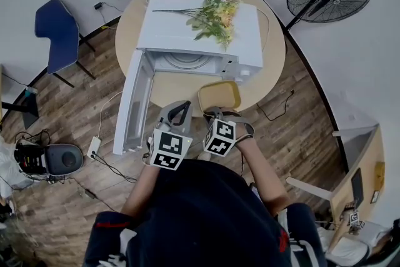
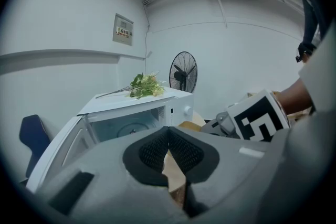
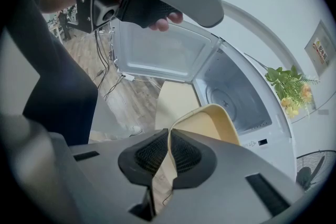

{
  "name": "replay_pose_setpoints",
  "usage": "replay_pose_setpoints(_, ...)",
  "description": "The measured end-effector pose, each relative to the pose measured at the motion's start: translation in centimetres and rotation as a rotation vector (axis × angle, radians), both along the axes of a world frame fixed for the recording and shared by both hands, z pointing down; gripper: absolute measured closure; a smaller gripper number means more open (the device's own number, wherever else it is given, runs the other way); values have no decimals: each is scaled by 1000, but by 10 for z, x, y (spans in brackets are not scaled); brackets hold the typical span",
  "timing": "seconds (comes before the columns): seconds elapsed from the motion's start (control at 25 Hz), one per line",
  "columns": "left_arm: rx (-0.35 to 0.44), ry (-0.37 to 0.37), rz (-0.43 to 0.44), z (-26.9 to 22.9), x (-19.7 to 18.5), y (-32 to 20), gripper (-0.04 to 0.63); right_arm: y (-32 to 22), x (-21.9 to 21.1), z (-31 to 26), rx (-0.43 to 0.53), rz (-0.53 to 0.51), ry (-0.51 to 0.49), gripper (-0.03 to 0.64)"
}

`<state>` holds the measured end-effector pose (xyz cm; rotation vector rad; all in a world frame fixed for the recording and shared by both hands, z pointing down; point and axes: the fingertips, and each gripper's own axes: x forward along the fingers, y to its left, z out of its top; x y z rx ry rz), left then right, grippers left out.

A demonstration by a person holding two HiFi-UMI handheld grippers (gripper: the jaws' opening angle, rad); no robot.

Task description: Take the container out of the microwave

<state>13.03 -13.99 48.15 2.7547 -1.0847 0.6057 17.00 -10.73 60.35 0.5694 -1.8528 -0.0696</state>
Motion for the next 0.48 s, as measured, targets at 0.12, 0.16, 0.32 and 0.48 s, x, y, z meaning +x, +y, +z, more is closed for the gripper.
replay_pose_setpoints(0.12,4,-1,2,-3,-1,1,581,1,0,-1,2,1,1,595)
replay_pose_setpoints(0.16,5,-1,2,-3,-1,1,581,1,0,-2,3,2,2,595)
replay_pose_setpoints(0.32,8,-5,4,-5,0,0,581,1,2,-1,1,-1,5,595)
replay_pose_setpoints(0.48,-2,-7,3,0,0,1,581,2,2,0,-2,0,8,595)
